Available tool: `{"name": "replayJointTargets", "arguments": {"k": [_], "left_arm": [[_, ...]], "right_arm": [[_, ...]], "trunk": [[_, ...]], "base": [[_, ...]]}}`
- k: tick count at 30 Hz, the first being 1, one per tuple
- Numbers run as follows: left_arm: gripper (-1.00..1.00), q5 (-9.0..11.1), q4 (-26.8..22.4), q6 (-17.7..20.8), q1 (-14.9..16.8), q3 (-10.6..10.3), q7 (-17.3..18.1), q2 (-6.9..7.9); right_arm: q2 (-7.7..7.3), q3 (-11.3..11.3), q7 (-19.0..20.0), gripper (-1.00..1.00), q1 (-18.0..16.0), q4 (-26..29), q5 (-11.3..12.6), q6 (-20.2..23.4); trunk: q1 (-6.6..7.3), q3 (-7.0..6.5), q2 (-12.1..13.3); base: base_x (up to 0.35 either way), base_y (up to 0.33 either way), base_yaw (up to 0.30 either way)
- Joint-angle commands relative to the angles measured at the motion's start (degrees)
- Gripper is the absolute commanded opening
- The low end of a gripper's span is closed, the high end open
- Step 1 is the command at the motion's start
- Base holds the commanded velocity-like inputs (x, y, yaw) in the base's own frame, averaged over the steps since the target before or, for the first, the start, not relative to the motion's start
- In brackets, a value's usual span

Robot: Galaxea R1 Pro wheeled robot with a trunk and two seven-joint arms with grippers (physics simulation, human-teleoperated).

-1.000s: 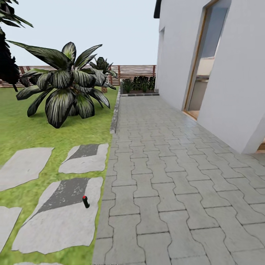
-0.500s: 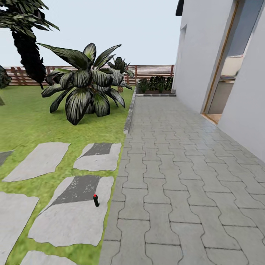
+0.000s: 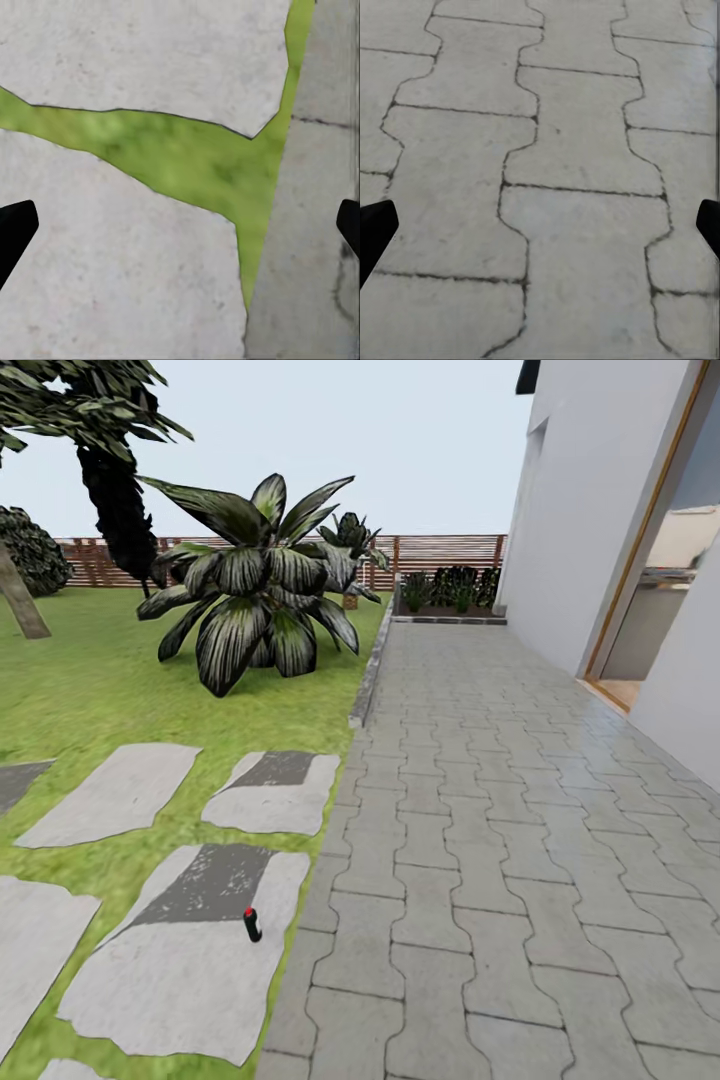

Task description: In the garden, pick up the pesticide atomizer on the floor and spray pesticide onto both trees until each tree trunk is fully covered.

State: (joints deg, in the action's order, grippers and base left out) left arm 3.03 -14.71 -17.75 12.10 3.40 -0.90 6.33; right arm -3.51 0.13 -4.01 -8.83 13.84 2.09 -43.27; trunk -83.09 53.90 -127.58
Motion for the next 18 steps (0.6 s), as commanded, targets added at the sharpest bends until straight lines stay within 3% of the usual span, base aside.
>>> {"name": "replayJointTargets", "arguments": {"k": [1, 18], "left_arm": [[1.0, 0.3, 0.0, -0.2, 0.0, 0.0, 0.0, 0.0], [1.0, 0.3, 0.0, -0.2, 0.0, 0.0, 0.0, 0.01]], "right_arm": [[0.0, 0.0, 0.0, 1.0, 0.0, 0.0, 0.2, -0.1], [0.08, 0.0, 0.0, 1.0, 0.0, 0.0, 0.3, -0.1]], "trunk": [[-0.01, 0.05, 0.0], [-0.01, 0.05, 0.0]], "base": [[0.232, -0.25, 0.003], [0.229, -0.254, 0.014]]}}
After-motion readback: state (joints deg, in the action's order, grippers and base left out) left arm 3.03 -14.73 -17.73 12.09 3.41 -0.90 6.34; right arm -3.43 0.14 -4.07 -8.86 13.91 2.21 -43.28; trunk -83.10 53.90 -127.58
